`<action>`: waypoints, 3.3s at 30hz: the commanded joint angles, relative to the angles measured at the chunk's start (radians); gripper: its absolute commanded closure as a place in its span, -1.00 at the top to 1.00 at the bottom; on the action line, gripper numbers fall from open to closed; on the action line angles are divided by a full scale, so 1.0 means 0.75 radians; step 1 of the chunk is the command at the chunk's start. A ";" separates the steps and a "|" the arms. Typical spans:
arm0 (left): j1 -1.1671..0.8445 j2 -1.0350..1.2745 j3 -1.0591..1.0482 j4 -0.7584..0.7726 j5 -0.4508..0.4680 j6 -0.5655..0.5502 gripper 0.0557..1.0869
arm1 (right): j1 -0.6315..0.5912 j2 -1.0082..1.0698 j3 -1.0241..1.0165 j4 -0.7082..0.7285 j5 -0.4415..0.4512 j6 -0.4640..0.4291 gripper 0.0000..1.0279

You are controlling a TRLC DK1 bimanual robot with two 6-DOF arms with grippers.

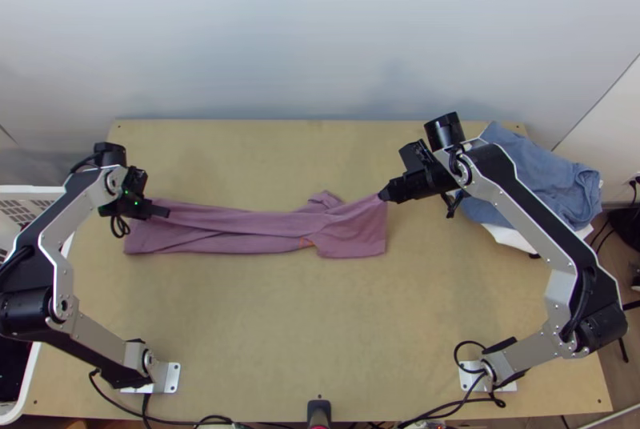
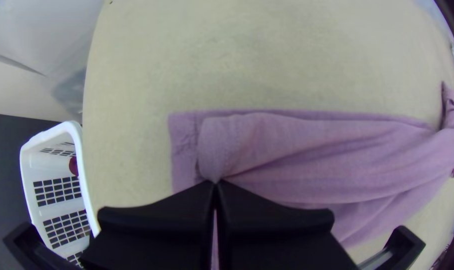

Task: Fold the t-shirt

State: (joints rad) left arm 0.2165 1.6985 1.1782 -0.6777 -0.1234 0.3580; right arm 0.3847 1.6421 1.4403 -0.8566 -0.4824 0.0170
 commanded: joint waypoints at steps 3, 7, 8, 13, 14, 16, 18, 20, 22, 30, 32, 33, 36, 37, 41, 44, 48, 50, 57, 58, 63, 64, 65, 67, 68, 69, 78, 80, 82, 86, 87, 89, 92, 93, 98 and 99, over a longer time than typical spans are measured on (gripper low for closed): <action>0.057 -0.140 0.104 -0.203 0.056 -0.013 -0.91 | 0.000 -0.060 0.006 -0.001 -0.001 0.010 -0.94; 0.122 -0.219 0.196 -0.352 0.134 -0.034 -0.91 | 0.000 -0.126 0.015 -0.034 -0.001 0.024 -0.94; 0.137 -0.238 0.219 -0.403 0.154 -0.042 -0.91 | 0.002 -0.144 0.021 -0.054 -0.001 0.024 -0.94; 0.214 -0.420 0.303 -0.653 0.216 -0.042 -0.91 | 0.009 -0.277 0.068 -0.177 -0.001 0.022 -0.94; 0.233 -0.465 0.315 -0.694 0.232 -0.038 -0.92 | 0.011 -0.306 0.076 -0.202 -0.003 0.022 -0.94; 0.274 -0.543 0.352 -0.759 0.285 -0.038 -0.92 | 0.013 -0.369 0.084 -0.249 -0.003 0.022 -0.94; 0.317 -0.596 0.427 -0.851 0.347 -0.060 -0.92 | 0.013 -0.439 0.092 -0.288 -0.005 0.022 -0.94; 0.341 -0.633 0.542 -0.970 0.408 -0.107 -0.91 | 0.023 -0.508 0.117 -0.326 -0.009 0.022 -0.94; 0.347 -0.684 0.646 -1.017 0.426 -0.164 -0.91 | 0.025 -0.584 0.145 -0.359 -0.011 0.022 -0.94; 0.370 -0.868 0.928 -1.048 0.408 -0.353 -0.92 | -0.034 -0.842 0.385 -0.431 -0.007 0.076 -0.94; 0.368 -0.933 0.965 -1.046 0.414 -0.367 -0.92 | -0.055 -0.921 0.389 -0.431 -0.005 0.090 -0.94; 0.356 -0.964 0.984 -1.046 0.420 -0.377 -0.92 | -0.069 -0.958 0.393 -0.431 -0.005 0.100 -0.94; 0.198 -1.050 1.031 -1.046 0.418 -0.512 -0.92 | -0.104 -1.071 0.395 -0.431 -0.005 0.137 -0.94; 0.159 -1.068 1.047 -1.046 0.418 -0.557 -0.92 | -0.116 -1.099 0.391 -0.431 -0.007 0.155 -0.94; 0.102 -1.162 1.084 -1.048 0.408 -0.594 -0.92 | -0.188 -1.210 0.374 -0.435 -0.087 0.221 -0.94; 0.053 -1.220 1.121 -1.052 0.396 -0.612 -0.92 | -0.204 -1.273 0.342 -0.441 -0.130 0.245 -0.94; 0.006 -1.291 1.141 -1.060 0.359 -0.621 -0.92 | -0.241 -1.322 0.364 -0.445 -0.177 0.278 -0.94; -0.019 -1.312 1.151 -1.060 0.347 -0.631 -0.92 | -0.263 -1.332 0.401 -0.445 -0.197 0.296 -0.94; -0.037 -1.457 0.712 -0.859 0.300 -0.559 -0.92 | -0.315 -1.343 0.172 -0.349 -0.220 0.309 -0.94; -0.037 -1.485 0.573 -0.784 0.285 -0.541 -0.92 | -0.317 -1.332 0.082 -0.318 -0.199 0.311 -0.94; -0.023 -1.516 -0.149 -0.373 0.261 -0.438 -0.92 | -0.313 -1.202 -0.350 -0.103 -0.087 0.215 -0.94; -0.013 -1.492 -0.252 -0.279 0.265 -0.436 -0.92 | -0.317 -1.142 -0.411 -0.067 -0.085 0.180 -0.94; -0.015 -1.445 -0.331 -0.207 0.271 -0.438 -0.92 | -0.325 -1.081 -0.474 -0.009 -0.077 0.151 -0.94; -0.031 -1.285 -0.436 -0.060 0.273 -0.457 -0.92 | -0.349 -0.930 -0.538 0.074 -0.077 0.104 -0.94; -0.037 -1.185 -0.456 0.006 0.279 -0.475 -0.92 | -0.353 -0.840 -0.544 0.101 -0.075 0.076 -0.94; -0.060 -1.068 -0.452 0.045 0.283 -0.490 -0.92 | -0.358 -0.745 -0.542 0.132 -0.075 0.055 -0.94; -0.148 -0.142 -0.033 0.163 0.236 -0.494 -0.92 | -0.386 0.124 0.012 0.070 -0.042 -0.068 -0.94; -0.150 0.053 0.108 0.118 0.212 -0.471 -0.92 | -0.388 0.330 0.252 -0.065 -0.034 -0.090 -0.94; -0.150 0.198 0.262 0.055 0.210 -0.471 -0.92 | -0.386 0.492 0.495 -0.191 -0.005 -0.129 -0.94; -0.148 0.413 0.554 -0.088 0.203 -0.473 -0.92 | -0.386 0.780 0.916 -0.292 0.009 -0.100 -0.94; -0.148 0.458 0.620 -0.117 0.181 -0.473 -0.92 | -0.386 0.850 1.017 -0.312 0.013 -0.100 -0.94; -0.143 0.558 0.759 -0.187 0.140 -0.475 -0.92 | -0.386 0.960 1.178 -0.324 0.040 -0.078 -0.94; -0.150 0.676 0.914 -0.270 0.105 -0.481 -0.92 | -0.370 1.048 1.219 -0.308 0.085 -0.070 -0.94; -0.156 0.701 0.939 -0.291 0.101 -0.486 -0.92 | -0.362 1.063 1.197 -0.310 0.087 -0.072 -0.94; -0.201 0.734 0.947 -0.309 0.036 -0.488 -0.92 | -0.347 1.032 1.039 -0.333 0.085 -0.074 -0.94; -0.201 0.736 0.945 -0.309 0.032 -0.492 -0.92 | -0.345 1.026 1.021 -0.335 0.085 -0.072 -0.94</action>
State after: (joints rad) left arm 0.0887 2.1536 1.7943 -0.8639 -0.0528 -0.0036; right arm 0.1123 2.3497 2.2108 -1.0855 -0.4320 -0.0418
